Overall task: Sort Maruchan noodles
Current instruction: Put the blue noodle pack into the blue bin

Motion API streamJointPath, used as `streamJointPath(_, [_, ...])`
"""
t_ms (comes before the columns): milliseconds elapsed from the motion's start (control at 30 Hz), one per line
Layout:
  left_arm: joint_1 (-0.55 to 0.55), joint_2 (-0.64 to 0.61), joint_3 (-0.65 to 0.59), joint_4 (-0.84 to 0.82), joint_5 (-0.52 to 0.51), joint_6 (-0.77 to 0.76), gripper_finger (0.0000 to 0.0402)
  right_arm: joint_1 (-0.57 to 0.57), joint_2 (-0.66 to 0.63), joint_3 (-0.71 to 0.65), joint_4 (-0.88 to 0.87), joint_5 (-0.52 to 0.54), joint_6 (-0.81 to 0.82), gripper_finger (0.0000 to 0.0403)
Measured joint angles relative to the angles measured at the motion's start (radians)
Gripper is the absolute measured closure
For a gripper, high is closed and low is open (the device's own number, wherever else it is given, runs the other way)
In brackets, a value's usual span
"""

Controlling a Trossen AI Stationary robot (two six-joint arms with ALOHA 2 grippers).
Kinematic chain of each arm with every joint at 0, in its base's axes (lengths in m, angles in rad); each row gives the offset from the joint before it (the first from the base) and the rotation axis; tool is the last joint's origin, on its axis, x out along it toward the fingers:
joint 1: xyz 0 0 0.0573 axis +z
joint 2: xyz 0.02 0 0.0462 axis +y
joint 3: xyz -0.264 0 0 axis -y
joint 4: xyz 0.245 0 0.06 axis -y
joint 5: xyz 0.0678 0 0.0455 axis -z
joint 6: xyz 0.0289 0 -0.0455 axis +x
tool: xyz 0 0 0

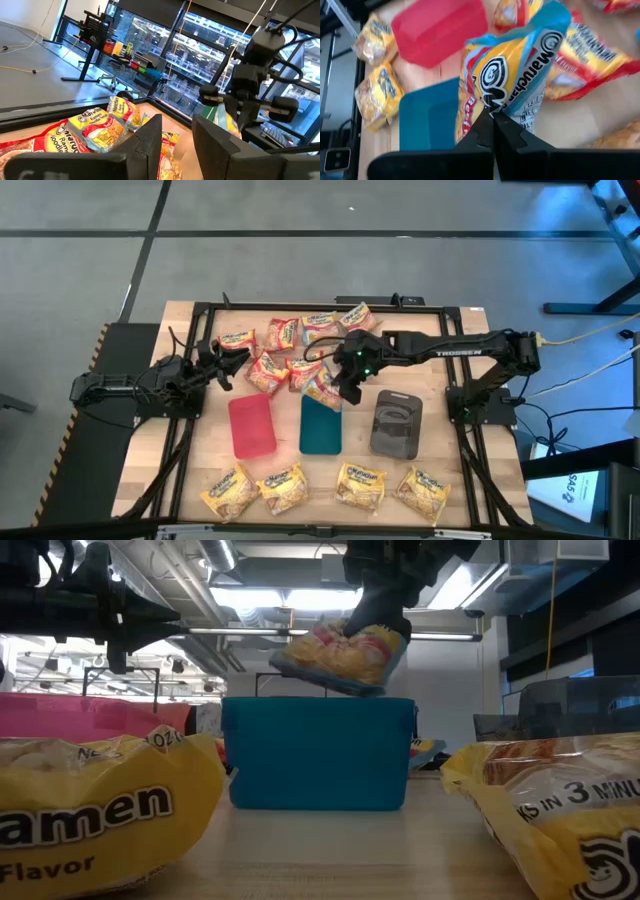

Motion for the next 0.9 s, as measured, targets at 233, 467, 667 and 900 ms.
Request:
streamJointPath(233, [0.0, 0.0, 0.0, 0.0, 0.0, 0.0, 0.0299, 0.027, 0.006, 0.0, 0.037, -0.005, 0.025, 0.0403])
streamJointPath(467, [0.0, 0.0, 0.0, 0.001, 0.001, 0.0, 0.0299, 0.025, 0.013, 0.0, 0.04, 0.015, 0.056, 0.0403])
streamJointPath(667, [0.0, 0.0, 0.0, 0.001, 0.002, 0.0, 0.0299, 0.036, 0.034, 0.0, 0.049, 0.01, 0.109, 0.0389])
streamJointPath(900, [0.0, 0.0, 0.0, 0.0, 0.003, 0.0, 0.0299, 0.057, 0.054, 0.0, 0.04, 0.026, 0.11, 0.0372])
